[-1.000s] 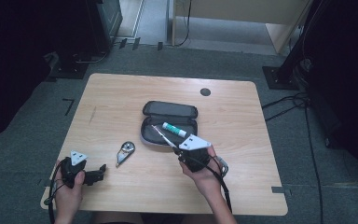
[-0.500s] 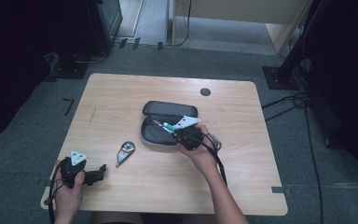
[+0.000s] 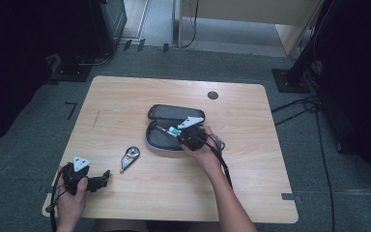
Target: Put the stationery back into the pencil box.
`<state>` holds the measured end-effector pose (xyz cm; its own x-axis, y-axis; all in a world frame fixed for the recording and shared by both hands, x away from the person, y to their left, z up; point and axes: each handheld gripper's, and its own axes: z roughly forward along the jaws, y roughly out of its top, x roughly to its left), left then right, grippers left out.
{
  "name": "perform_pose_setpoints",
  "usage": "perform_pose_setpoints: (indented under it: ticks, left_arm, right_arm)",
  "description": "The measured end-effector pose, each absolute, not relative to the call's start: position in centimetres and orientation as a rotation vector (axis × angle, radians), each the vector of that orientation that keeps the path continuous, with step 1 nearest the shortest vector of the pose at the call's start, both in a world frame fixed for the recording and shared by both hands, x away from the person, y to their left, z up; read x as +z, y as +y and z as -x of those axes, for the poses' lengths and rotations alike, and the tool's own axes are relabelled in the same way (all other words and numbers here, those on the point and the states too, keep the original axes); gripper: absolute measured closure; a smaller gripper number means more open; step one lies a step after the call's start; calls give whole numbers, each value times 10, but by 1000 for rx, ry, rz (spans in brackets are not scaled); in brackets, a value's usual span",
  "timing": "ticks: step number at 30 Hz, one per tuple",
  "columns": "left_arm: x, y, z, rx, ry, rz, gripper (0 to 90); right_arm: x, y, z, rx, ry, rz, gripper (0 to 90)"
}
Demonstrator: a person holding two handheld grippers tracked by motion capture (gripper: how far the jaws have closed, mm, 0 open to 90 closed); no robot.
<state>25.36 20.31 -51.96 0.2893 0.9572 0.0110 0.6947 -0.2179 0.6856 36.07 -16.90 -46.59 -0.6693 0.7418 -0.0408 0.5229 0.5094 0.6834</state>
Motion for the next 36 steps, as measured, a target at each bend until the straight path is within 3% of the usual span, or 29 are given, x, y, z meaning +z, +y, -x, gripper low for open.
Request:
perform_pose_setpoints:
  ticks: [10, 15, 21, 29, 33, 36]
  left_arm:
    - [-520, 203, -254, 597, 1471, -1992, 0]
    - [-520, 203, -254, 596, 1473, -1990, 0]
    - [-519, 203, -254, 596, 1472, -1992, 0]
    - [-519, 203, -254, 596, 1472, -1992, 0]
    - [-519, 203, -254, 596, 1472, -1992, 0]
    - [-519, 203, -254, 596, 1472, -1992, 0]
  right_arm:
    - [-459, -176, -359, 993, 2330, -1130, 667]
    - [-454, -185, -351, 1053, 2267, -1171, 563]
    - [-451, -206, -339, 1091, 2190, -1237, 536]
    - [-451, -239, -312, 1133, 2100, -1333, 416]
    - [-454, -254, -297, 1121, 2080, -1389, 287]
    - [-460, -266, -284, 1103, 2045, -1434, 133]
